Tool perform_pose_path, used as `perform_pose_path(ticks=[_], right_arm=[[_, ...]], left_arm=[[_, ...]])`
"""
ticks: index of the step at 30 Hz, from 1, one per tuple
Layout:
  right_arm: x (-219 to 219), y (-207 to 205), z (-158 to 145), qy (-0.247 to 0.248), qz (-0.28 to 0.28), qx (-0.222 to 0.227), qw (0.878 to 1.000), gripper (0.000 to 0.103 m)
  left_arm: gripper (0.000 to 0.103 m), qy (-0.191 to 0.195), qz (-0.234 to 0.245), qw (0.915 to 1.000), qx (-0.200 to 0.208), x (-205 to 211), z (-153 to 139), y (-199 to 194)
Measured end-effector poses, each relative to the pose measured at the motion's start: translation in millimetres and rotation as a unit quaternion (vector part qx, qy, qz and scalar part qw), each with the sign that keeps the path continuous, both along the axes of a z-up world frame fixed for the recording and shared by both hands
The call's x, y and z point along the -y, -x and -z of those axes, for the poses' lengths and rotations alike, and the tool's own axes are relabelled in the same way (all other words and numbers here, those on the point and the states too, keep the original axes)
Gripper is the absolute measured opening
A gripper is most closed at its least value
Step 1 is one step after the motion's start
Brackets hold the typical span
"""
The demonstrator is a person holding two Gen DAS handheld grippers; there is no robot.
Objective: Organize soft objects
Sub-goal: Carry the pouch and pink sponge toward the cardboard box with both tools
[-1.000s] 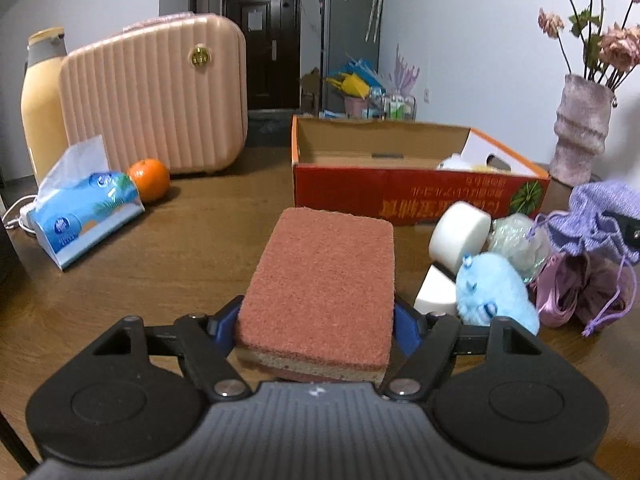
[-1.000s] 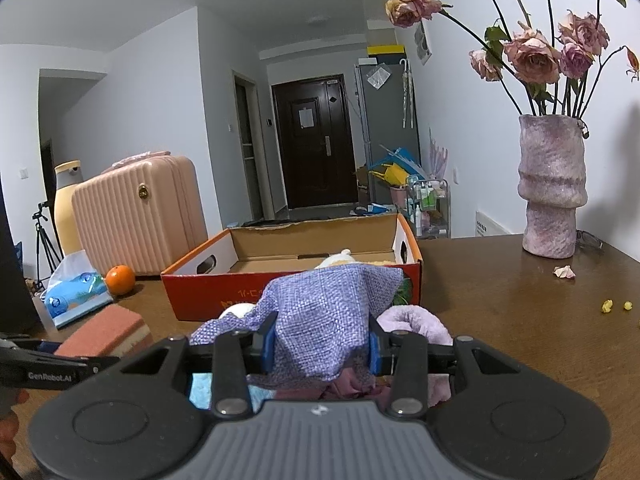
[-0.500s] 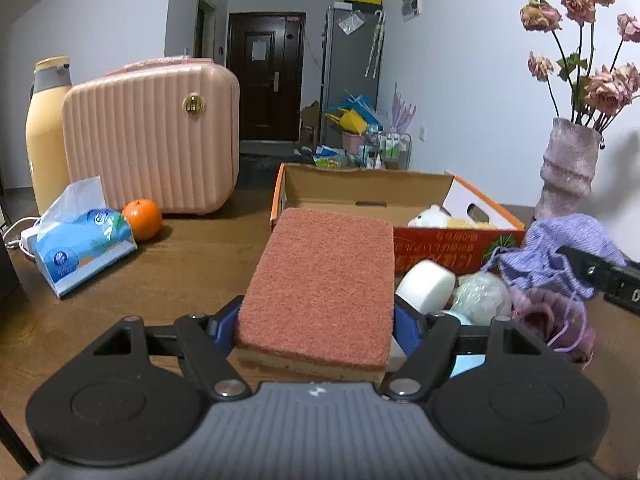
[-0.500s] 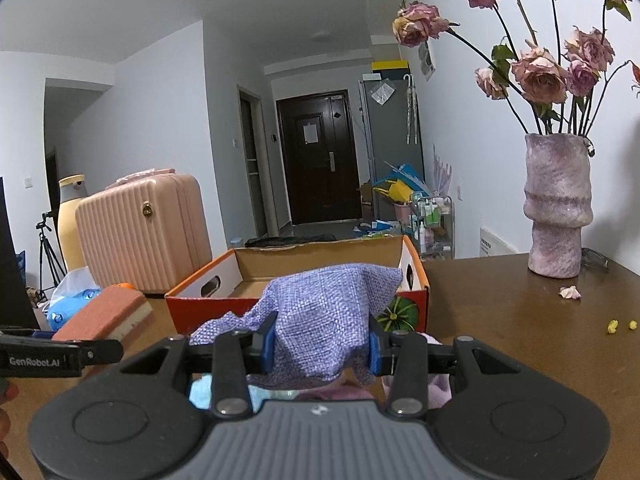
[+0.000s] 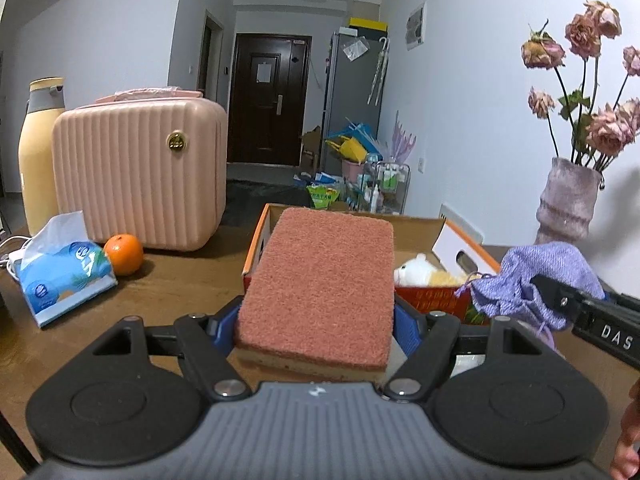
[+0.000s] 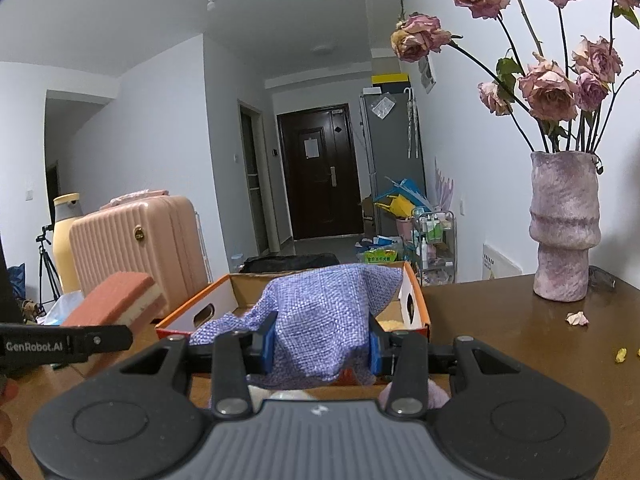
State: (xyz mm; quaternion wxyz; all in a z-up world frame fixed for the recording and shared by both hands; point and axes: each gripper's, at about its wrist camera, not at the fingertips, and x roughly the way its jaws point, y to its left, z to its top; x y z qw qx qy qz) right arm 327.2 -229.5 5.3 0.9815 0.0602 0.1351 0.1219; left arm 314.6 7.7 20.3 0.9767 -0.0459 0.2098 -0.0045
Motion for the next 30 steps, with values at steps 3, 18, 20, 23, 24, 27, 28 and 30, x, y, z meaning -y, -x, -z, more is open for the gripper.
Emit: perform_pose_path(ticks=[3,18,20,23,24,27,28,30], right_arm=[[1.9,-7.6,-2.7,-0.003,0.001,0.003,1.0,0.041],[7.8,-62.2,-14.3,-0.011,-0.001,0.01,1.0,0.041],[8.2,-70.8,-15.0,-0.011,-0.002,0.012,1.0,0.041],[8.0,-83.8,-15.8,-0.011,-0.004,0.01,1.0,0.041],[8.1,-88.1,-16.1,-0.011,-0.005,0.009,1.0,0.041],[8.2,-102.0,-17.3,-0.01,-0.006,0.006,1.0,0.041],[7.8,-105.1,-17.3,-0.009,-0.007,0.005,1.0,0.041],[7.3,-113.7,-18.3,-0.007,-0.009,0.003,1.0,0.041]], left_arm=[[0.075,0.006,-0.001,1.0,0.007,4.4,-4.7,-7.0],[0.075,0.019,-0.012,0.9997,0.012,17.7,-8.8,-58.2],[0.075,0.019,-0.013,0.9997,0.011,19.1,-7.7,-66.0],[0.075,0.017,-0.014,0.9997,0.01,21.4,-5.3,-77.6],[0.075,0.016,-0.015,0.9997,0.01,22.1,-4.6,-82.0],[0.075,0.014,-0.015,0.9997,0.009,23.9,-2.9,-92.7],[0.075,0.013,-0.016,0.9997,0.009,24.5,-2.6,-97.0],[0.075,0.012,-0.017,0.9997,0.01,25.7,-2.5,-104.5]])
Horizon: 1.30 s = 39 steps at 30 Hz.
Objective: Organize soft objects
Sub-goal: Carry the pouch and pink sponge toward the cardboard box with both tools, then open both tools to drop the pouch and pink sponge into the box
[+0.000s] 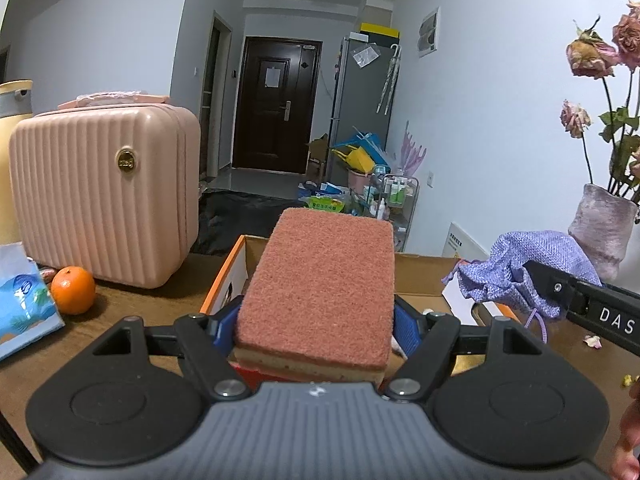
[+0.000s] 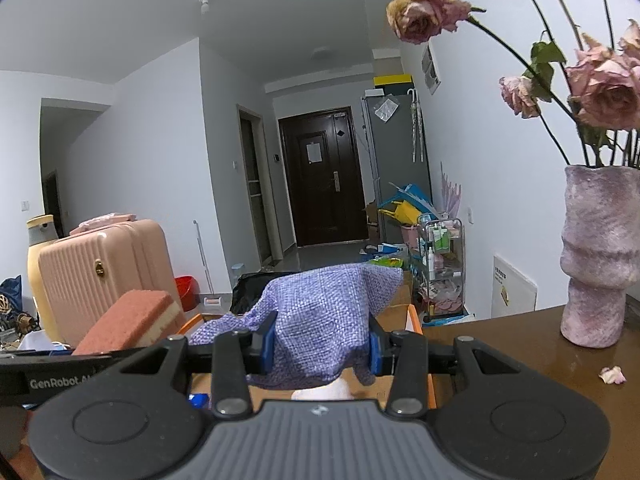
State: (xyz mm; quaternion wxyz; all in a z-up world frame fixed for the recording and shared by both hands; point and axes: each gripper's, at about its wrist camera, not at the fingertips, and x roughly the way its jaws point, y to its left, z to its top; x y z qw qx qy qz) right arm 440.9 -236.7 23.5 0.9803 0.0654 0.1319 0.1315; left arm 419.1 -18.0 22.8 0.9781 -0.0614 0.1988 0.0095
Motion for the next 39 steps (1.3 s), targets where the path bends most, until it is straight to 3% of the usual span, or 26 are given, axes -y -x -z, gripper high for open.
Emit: perform_pose_path(ticks=[19,29,32,34,35,37,39], right_arm=[[-2.5,-78.9,3.4,0.013,-0.003,-0.061,0.998,0.041],[-12.2,-93.7,15.5,0.031,-0.003,-0.087,0.996,0.043],[-12.1,-99.7,16.3,0.033,0.001,-0.098,0.995,0.062],[-11.9,-98.2,17.7,0.034,0.008,-0.099,0.994,0.08],[-11.1,-97.8,17.5,0.033,0.012,-0.098,0.995,0.082],[-8.8,-98.2,16.8,0.029,0.02,-0.101,0.994,0.098],[-6.0,-98.5,16.9,0.025,0.028,-0.101,0.994,0.103]], left_arm=[[0.075,-0.03,-0.019,0.9993,-0.013,7.6,17.8,-64.8],[0.076,-0.048,-0.025,0.9981,-0.031,4.8,32.3,-85.8],[0.09,-0.043,-0.022,0.9982,-0.035,3.1,33.0,-85.9],[0.101,-0.043,-0.027,0.9981,-0.036,1.8,33.5,-86.0],[0.102,-0.042,-0.031,0.998,-0.036,0.7,33.8,-85.9],[0.103,-0.034,-0.037,0.9981,-0.036,-3.4,33.5,-85.2],[0.103,-0.024,-0.041,0.998,-0.042,-8.0,33.1,-86.3]])
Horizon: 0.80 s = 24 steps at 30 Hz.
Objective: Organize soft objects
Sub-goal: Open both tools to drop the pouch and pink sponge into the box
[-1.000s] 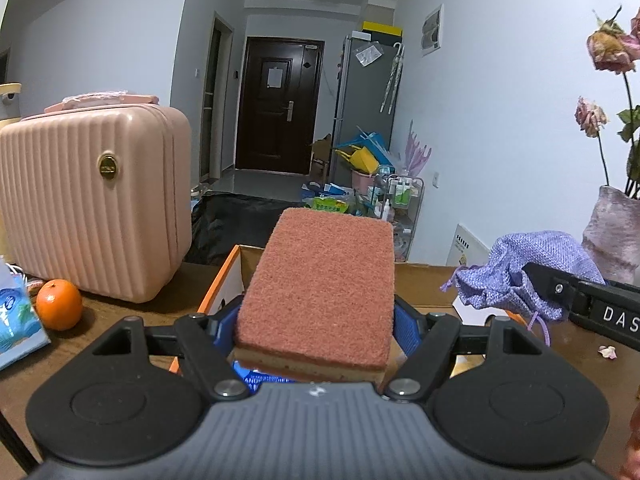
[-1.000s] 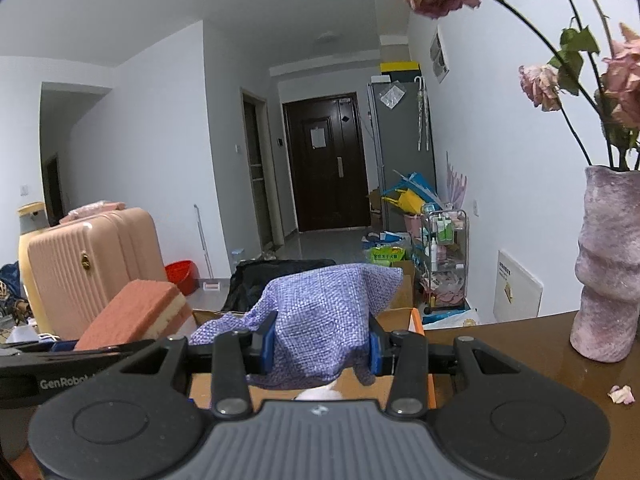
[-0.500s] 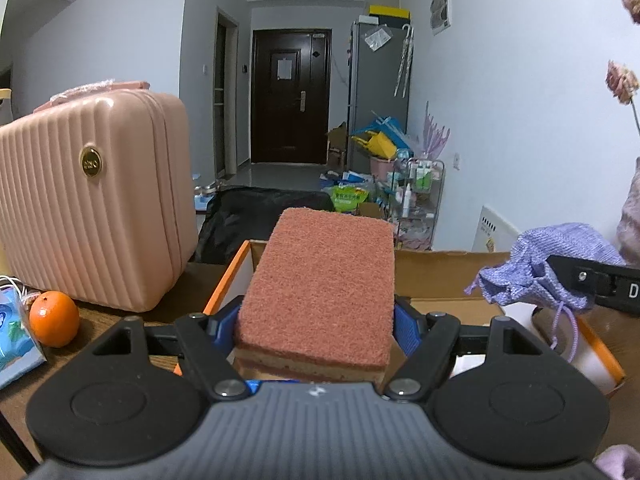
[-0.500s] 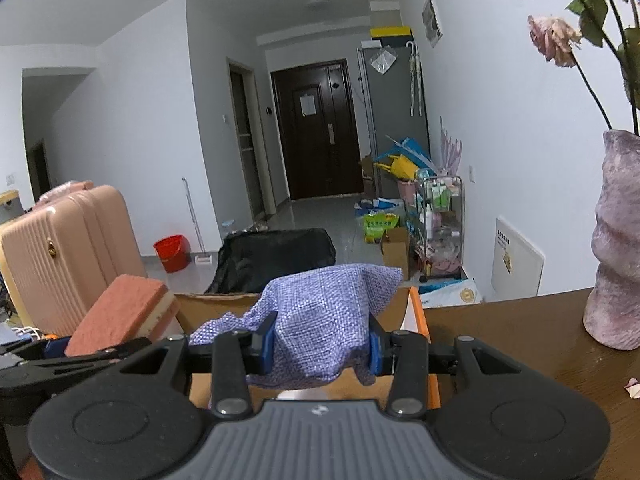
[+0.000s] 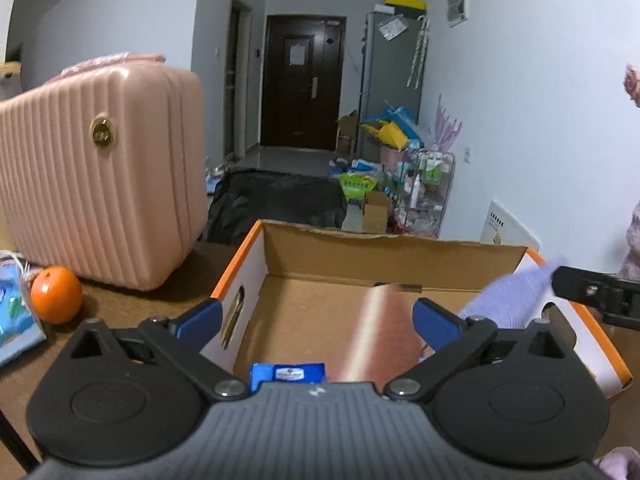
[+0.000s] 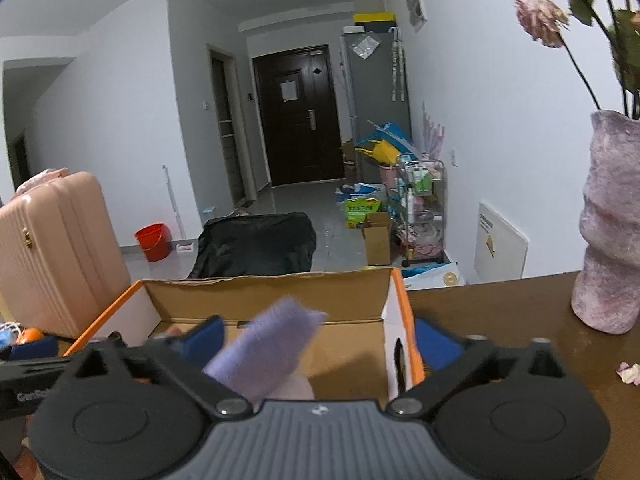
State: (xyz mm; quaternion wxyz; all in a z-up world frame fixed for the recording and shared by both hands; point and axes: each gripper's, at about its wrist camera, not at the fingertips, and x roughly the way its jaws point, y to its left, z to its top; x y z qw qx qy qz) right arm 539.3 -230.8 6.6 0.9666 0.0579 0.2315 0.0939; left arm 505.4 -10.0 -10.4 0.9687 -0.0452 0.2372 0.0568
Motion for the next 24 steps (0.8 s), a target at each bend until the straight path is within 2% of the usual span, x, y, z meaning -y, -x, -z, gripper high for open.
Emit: perform_pose_path(ticks=[12,24], right_arm=[[-5.9,3.9,1.9,0.02,0.005,-0.004,1.0,0.103],[-6.1,24.4,-1.6,0.032,0.005,0.003,0.999,0.103]], left_arm=[[0.103,0.01,-0.007,0.9999,-0.006,-6.9,-0.3,1.3],[0.103,0.01,-0.002,0.9999,0.002,-3.1,-4.3,24.1]])
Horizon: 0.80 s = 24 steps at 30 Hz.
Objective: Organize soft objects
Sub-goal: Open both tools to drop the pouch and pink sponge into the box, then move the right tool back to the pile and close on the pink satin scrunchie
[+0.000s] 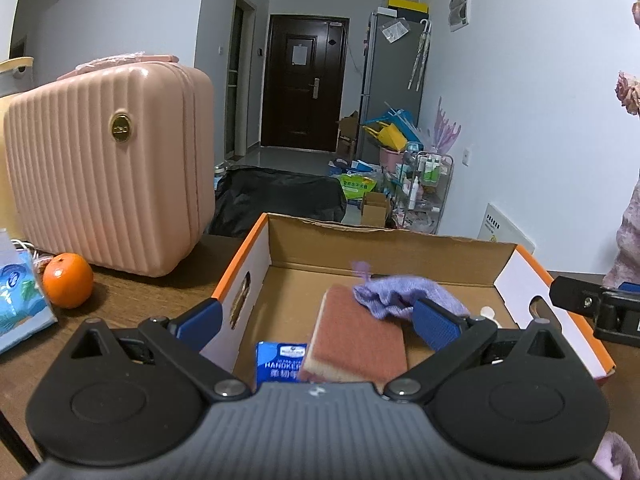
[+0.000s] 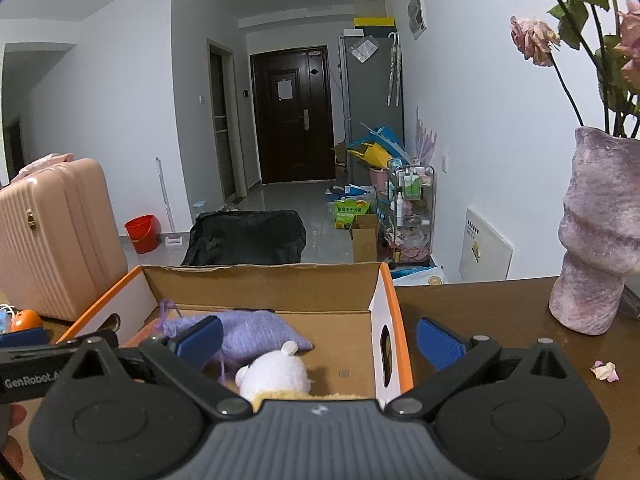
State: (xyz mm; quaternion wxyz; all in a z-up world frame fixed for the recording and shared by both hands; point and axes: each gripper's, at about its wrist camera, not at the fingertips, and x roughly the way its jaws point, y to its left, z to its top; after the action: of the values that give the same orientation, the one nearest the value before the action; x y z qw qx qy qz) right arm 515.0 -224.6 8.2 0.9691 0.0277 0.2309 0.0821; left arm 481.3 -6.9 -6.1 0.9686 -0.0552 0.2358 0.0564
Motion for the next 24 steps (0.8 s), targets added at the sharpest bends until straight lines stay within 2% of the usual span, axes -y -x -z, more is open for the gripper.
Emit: perform_pose_path(ticks=[24], right_arm=[[4.3,88.9,3.5,0.019,-0.017,0.034,0.999,0.103]], left_arm=[[0.103,0.005,0.008,0.9999,-0.008,4.6,6.3,69.0]])
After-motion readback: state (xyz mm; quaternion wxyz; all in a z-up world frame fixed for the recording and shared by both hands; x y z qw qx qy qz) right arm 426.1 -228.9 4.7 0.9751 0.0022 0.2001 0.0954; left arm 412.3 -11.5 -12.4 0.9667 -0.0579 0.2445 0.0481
